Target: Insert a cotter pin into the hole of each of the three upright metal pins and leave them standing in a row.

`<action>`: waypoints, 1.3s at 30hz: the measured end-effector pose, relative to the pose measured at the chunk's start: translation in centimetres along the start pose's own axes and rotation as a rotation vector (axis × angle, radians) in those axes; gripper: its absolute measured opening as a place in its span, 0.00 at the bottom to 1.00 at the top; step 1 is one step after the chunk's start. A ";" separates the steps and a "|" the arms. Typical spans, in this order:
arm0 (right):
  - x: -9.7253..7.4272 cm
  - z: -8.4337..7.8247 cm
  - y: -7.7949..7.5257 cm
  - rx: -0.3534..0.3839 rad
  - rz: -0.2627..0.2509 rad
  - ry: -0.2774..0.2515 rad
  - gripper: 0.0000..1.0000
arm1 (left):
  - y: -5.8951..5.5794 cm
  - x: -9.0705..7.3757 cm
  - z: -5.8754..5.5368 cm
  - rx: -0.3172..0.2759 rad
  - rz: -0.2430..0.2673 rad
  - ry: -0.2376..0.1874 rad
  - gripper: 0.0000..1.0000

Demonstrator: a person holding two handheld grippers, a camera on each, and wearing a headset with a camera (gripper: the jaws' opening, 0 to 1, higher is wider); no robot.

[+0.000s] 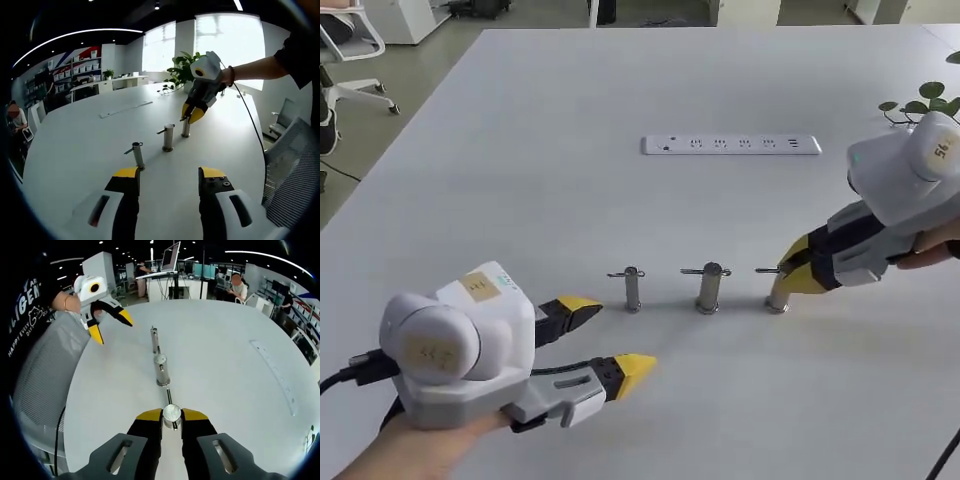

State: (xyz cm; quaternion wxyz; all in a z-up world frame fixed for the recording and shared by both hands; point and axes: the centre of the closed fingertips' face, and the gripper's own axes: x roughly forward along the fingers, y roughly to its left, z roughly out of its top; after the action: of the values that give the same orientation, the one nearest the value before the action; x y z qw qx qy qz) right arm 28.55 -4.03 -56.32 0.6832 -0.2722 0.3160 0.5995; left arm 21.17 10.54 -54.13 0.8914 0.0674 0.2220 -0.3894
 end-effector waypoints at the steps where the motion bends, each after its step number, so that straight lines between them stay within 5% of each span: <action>1: 0.0 0.0 0.0 0.000 0.000 0.000 0.09 | 0.0 0.0 0.0 0.001 0.000 -0.001 0.46; 15: -1.4 1.8 0.5 0.054 -0.041 -0.073 0.25 | 0.6 -0.9 0.4 -0.013 0.016 0.007 0.51; 29: -4.4 2.5 3.4 0.299 -0.198 -0.155 0.52 | 1.2 -2.3 1.3 -0.039 0.049 -0.014 0.65; 39: -6.1 2.4 5.6 0.429 -0.337 -0.187 0.57 | 1.2 -3.8 1.5 -0.066 0.074 0.002 0.74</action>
State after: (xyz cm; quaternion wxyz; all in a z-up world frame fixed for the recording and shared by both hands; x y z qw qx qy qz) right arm 22.77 -5.43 -50.11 0.8414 -0.1136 0.3215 0.4192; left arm 20.27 13.50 -51.16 0.9067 0.0466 0.2328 -0.3487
